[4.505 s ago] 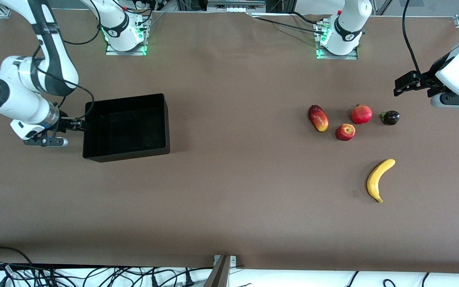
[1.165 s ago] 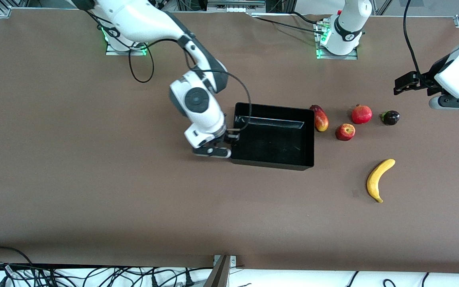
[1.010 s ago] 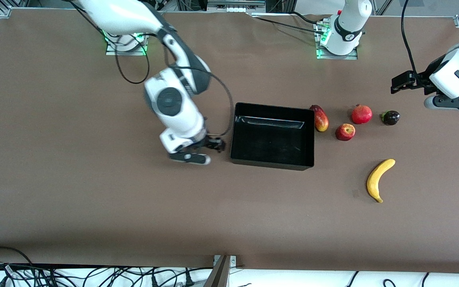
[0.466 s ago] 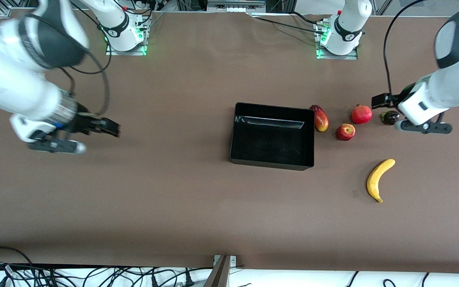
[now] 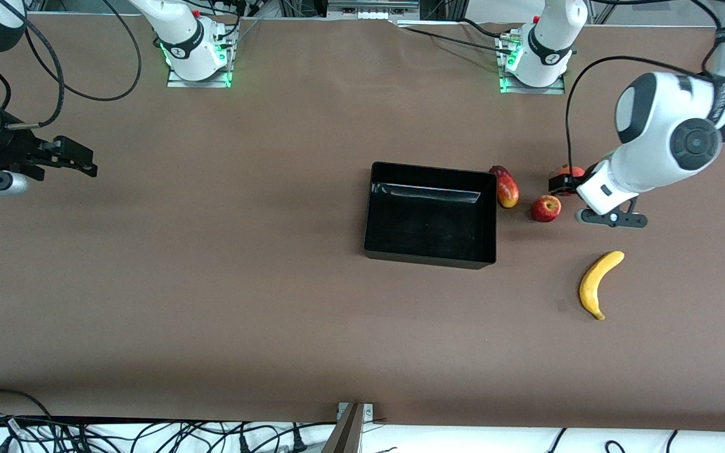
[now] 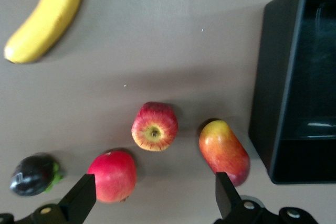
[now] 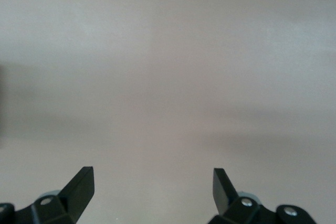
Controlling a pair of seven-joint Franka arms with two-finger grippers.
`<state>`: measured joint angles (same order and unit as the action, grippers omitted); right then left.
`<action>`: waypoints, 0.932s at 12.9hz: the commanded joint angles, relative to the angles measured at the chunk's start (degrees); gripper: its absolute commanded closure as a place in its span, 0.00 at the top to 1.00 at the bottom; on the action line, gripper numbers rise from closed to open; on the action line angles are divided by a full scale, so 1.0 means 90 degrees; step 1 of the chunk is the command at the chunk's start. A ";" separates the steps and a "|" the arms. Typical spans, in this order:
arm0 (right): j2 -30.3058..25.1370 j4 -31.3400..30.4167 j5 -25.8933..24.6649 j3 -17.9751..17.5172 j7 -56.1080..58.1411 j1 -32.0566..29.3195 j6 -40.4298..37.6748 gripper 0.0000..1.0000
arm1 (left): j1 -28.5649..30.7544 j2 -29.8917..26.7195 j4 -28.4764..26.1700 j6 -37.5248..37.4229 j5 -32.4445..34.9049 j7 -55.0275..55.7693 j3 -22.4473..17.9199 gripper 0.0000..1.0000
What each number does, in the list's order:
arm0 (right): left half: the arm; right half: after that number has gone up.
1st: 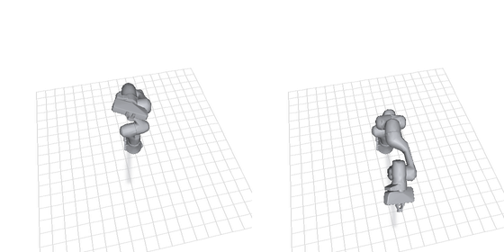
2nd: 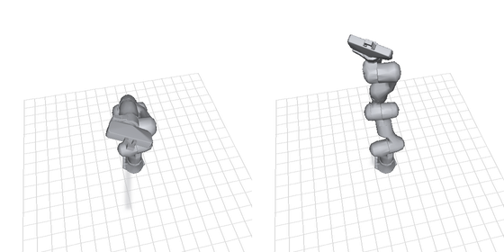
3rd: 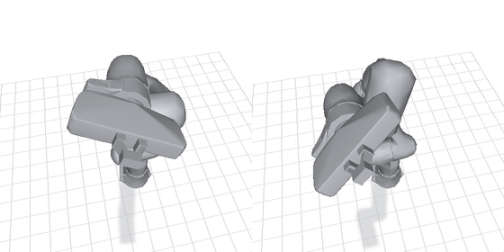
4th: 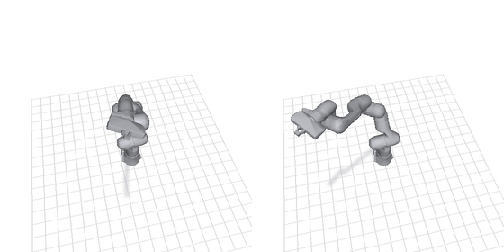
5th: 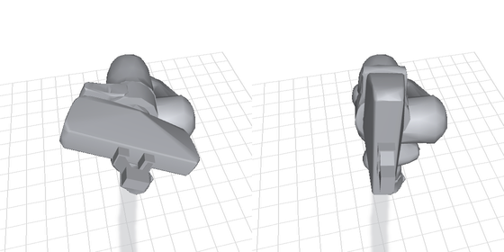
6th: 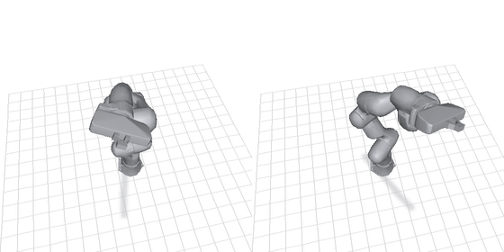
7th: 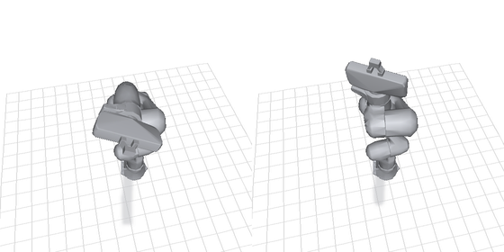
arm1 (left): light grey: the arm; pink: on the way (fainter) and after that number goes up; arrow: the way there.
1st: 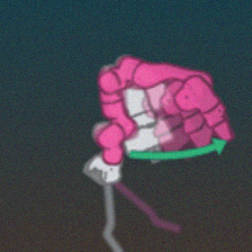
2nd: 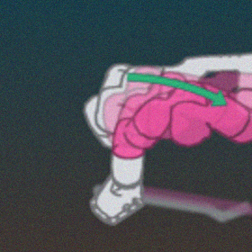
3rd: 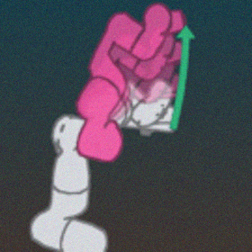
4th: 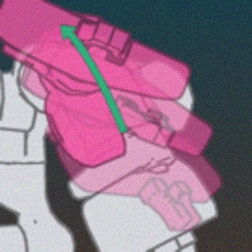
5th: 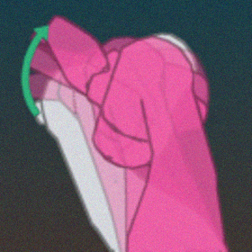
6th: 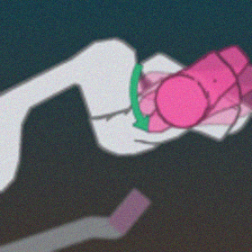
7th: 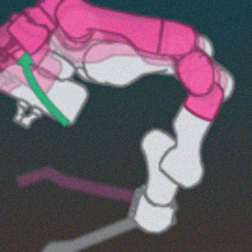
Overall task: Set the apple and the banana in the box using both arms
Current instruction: 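Lower the left gripper and grasp the small red apple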
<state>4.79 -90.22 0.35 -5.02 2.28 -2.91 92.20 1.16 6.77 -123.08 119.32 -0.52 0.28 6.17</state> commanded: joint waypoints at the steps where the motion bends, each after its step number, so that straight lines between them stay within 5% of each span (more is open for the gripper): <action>1: -0.0151 -0.0181 -0.0078 0.0059 0.0138 0.0001 0.0009 1.00 | 0.0066 -0.0030 -0.0835 0.1269 0.0155 -0.0400 0.0056 1.00; 8: -0.0083 0.0044 -0.0137 0.0069 0.0128 -0.0008 0.0009 1.00 | 0.0192 0.1024 -0.1412 0.3635 0.0409 -0.0802 0.0037 1.00; 12: -0.0015 0.0141 -0.0156 0.0147 0.0118 0.0001 -0.0059 1.00 | 0.0291 0.1142 -0.1558 0.3656 0.0419 -0.0968 0.0046 1.00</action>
<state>4.66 -89.73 -0.32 -3.81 2.58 -2.92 92.42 3.19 17.39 -136.13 151.69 2.25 -7.43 6.13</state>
